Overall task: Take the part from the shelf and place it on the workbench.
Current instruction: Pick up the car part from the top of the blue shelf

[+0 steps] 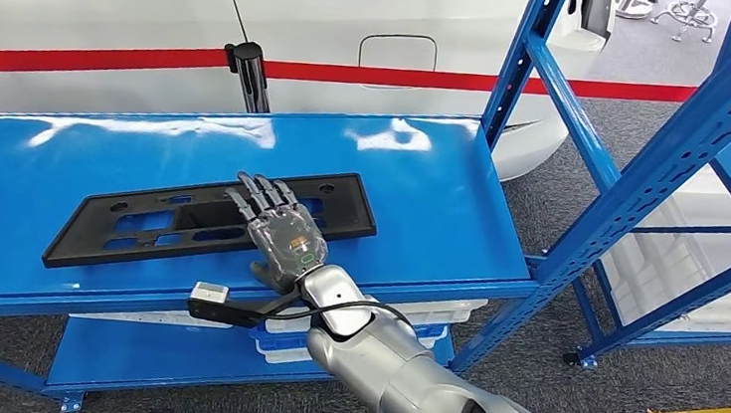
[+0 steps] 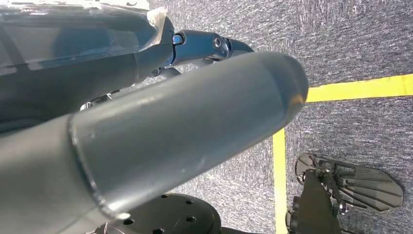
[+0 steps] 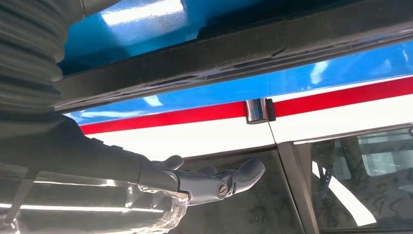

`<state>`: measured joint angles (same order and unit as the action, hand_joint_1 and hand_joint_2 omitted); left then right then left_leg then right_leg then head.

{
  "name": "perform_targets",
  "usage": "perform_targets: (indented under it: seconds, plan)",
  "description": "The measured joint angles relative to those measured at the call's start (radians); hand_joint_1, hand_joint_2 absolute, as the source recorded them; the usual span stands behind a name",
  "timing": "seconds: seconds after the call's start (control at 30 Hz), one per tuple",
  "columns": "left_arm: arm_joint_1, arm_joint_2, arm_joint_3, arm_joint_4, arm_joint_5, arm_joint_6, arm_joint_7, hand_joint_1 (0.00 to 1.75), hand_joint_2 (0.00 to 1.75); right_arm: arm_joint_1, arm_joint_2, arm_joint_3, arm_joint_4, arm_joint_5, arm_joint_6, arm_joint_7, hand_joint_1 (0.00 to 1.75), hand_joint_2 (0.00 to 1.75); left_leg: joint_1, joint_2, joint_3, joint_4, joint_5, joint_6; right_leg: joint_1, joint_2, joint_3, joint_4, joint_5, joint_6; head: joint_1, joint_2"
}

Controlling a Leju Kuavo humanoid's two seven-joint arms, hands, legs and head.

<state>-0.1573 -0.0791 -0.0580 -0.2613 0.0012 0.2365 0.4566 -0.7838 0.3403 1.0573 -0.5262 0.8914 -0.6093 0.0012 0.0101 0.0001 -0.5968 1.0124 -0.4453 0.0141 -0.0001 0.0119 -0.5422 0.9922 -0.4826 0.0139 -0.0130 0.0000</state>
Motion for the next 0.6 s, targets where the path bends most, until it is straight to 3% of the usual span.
perform_targets:
  seconds: [0.3, 0.6]
  plan:
    - [0.001, -0.005, 0.006, 0.0, 0.006, 0.003, 0.0, 0.0, 0.0, 0.01, 0.0, 0.019, 0.017, -0.01, 0.012, 0.013, 0.0, 1.75, 0.0, 0.0, 0.0, 0.0, 0.0, 0.0, 0.0, 0.0, 0.0, 0.0, 0.0, 0.0, 0.0, 0.0]
    - [0.004, -0.024, 0.014, 0.0, -0.001, -0.014, 0.0, 0.0, 0.0, 0.017, -0.005, -0.02, 0.058, -0.032, -0.078, -0.049, 0.0, 1.75, 0.0, 0.0, 0.0, 0.0, 0.0, 0.0, 0.0, 0.0, 0.0, 0.0, 0.0, 0.0, 0.0, 0.0]
